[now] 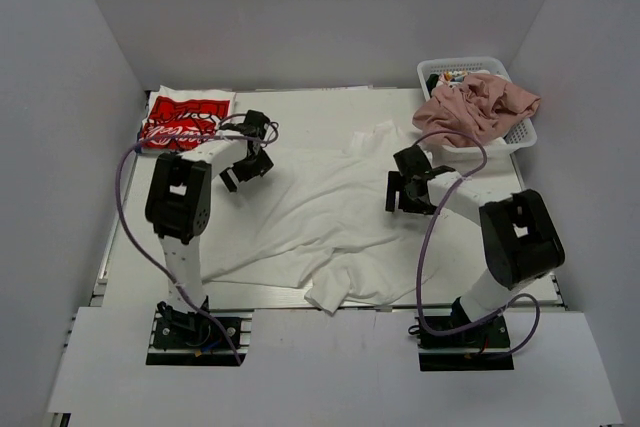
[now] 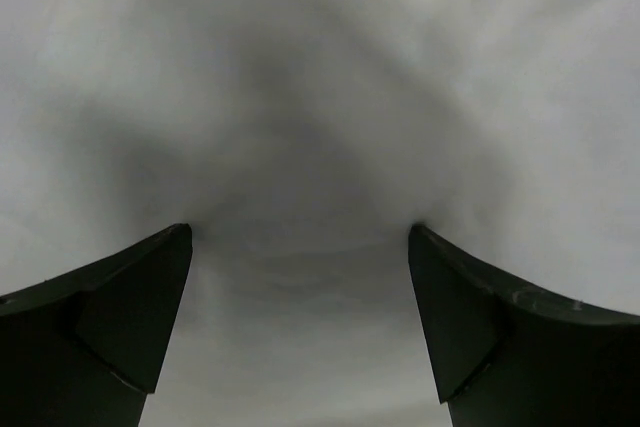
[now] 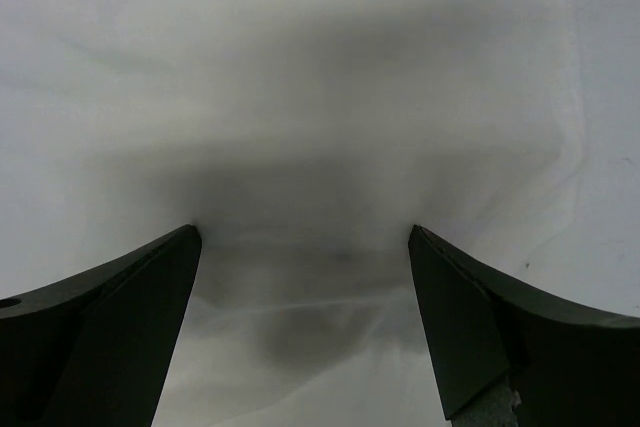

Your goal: Fold and stack the t-shirts

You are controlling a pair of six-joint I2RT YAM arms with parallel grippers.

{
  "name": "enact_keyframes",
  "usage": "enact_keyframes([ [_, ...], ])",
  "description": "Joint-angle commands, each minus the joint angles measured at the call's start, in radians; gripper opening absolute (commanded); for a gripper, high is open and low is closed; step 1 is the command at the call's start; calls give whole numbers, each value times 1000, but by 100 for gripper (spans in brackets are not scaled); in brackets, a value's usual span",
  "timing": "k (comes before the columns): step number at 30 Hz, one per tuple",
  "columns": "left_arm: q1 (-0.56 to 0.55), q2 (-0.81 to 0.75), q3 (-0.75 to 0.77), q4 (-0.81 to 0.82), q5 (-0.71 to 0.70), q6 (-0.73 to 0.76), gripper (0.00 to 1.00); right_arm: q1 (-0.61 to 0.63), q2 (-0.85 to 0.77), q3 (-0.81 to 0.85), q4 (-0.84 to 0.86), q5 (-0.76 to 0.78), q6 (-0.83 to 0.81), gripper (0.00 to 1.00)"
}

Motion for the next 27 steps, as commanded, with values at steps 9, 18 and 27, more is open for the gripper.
enact_keyframes([
  [9, 87, 406, 465, -70, 17, 76, 99, -27, 365, 294, -25, 52, -73, 90],
  [18, 128, 573, 771, 18, 138, 196, 99, -98, 681, 856, -91, 78, -262, 90],
  [27, 128, 514, 832, 150, 247, 286, 99, -64, 668, 1060, -119, -29, -472, 90],
])
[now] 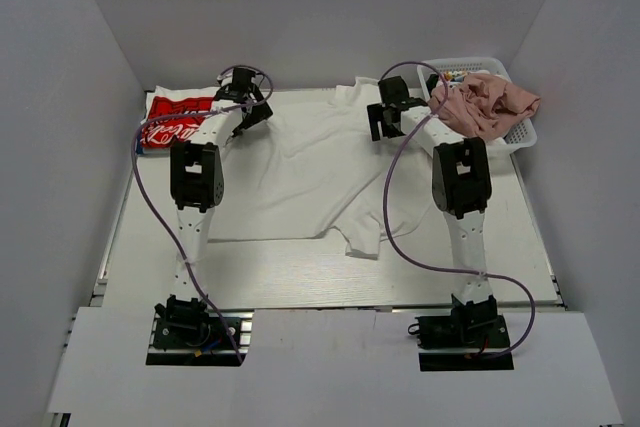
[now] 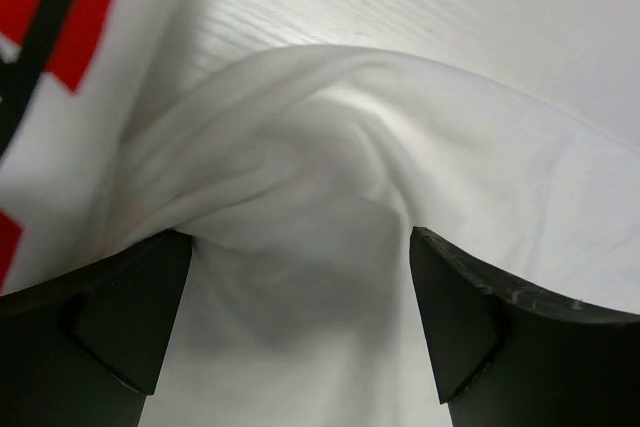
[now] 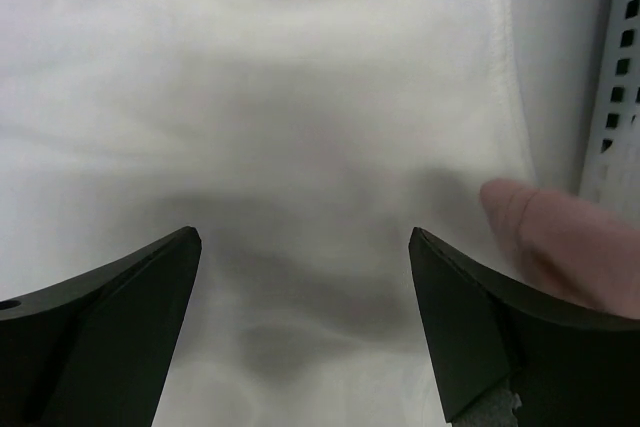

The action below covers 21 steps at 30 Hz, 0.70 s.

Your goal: Fold and stack the t-shirts

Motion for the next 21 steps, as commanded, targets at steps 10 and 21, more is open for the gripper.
enact_keyframes([
  [10, -44, -397, -228, -158, 102, 40, 99, 93, -673, -692, 31, -242, 279, 90],
  [21, -74, -1160, -1314, 99, 241, -128, 99, 505, -872, -1040, 16, -221, 366, 88],
])
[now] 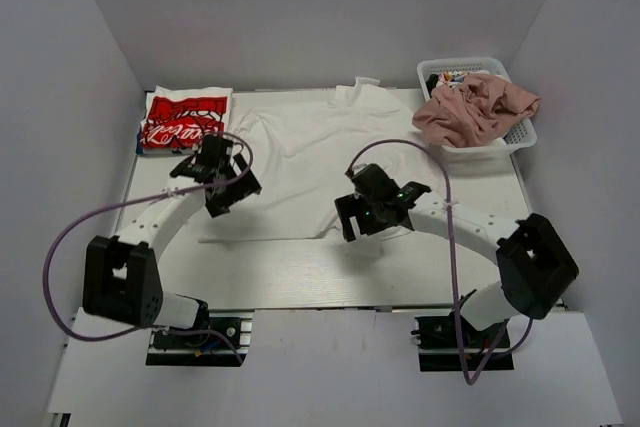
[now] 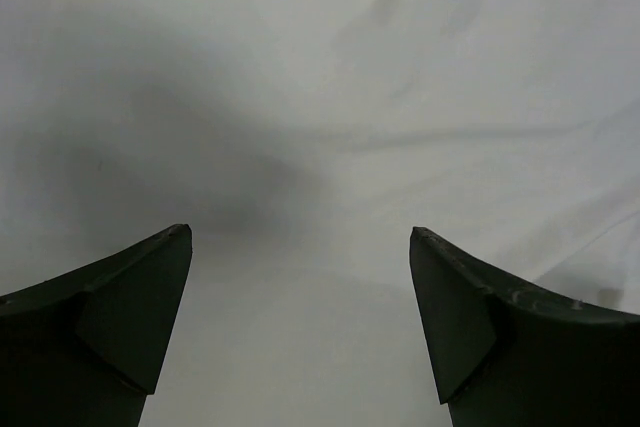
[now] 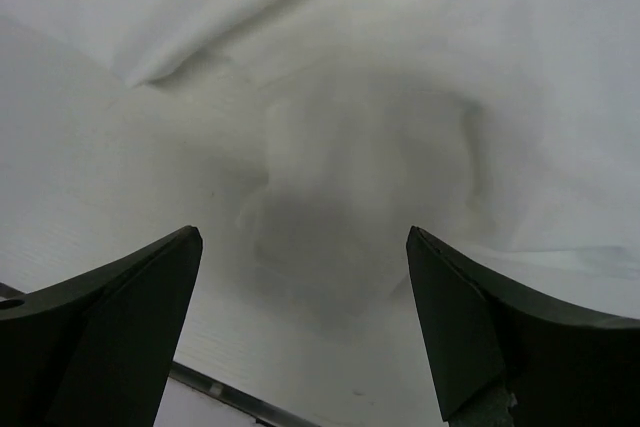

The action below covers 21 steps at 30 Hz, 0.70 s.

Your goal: Fold and stack the t-shirts

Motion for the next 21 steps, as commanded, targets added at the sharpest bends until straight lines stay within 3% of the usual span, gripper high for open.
enact_keyframes([
  [1, -1, -143, -170, 77, 71, -52, 99, 80, 61, -13, -10, 45, 114, 88],
  [5, -1, -234, -249, 30, 28, -52, 99, 122, 132, -27, -26, 176, 362, 86],
  [7, -1, -256, -265, 19, 19, -52, 99, 128, 138, -42, -16, 213, 403, 77],
  [9, -1, -265, -265, -6, 5, -52, 99, 136, 142, -27, -50, 291, 447, 39],
  [11, -1, -265, -274, -6, 5, -52, 99, 146, 138, 2, -143, 334, 452, 13],
  [12, -1, -265, -283, 5, 16, -52, 99, 151, 132, 34, -176, 406, 451, 7],
  [15, -1, -265, -283, 19, 37, -52, 99, 169, 141, 149, -376, 521, 435, 0],
  [17, -1, -265, -292, 30, 37, -43, 99, 195, 164, 238, -547, 644, 425, 0],
  [21, -1, -256, -302, 40, 28, -43, 99, 278, 296, 468, -719, 798, 380, 0],
])
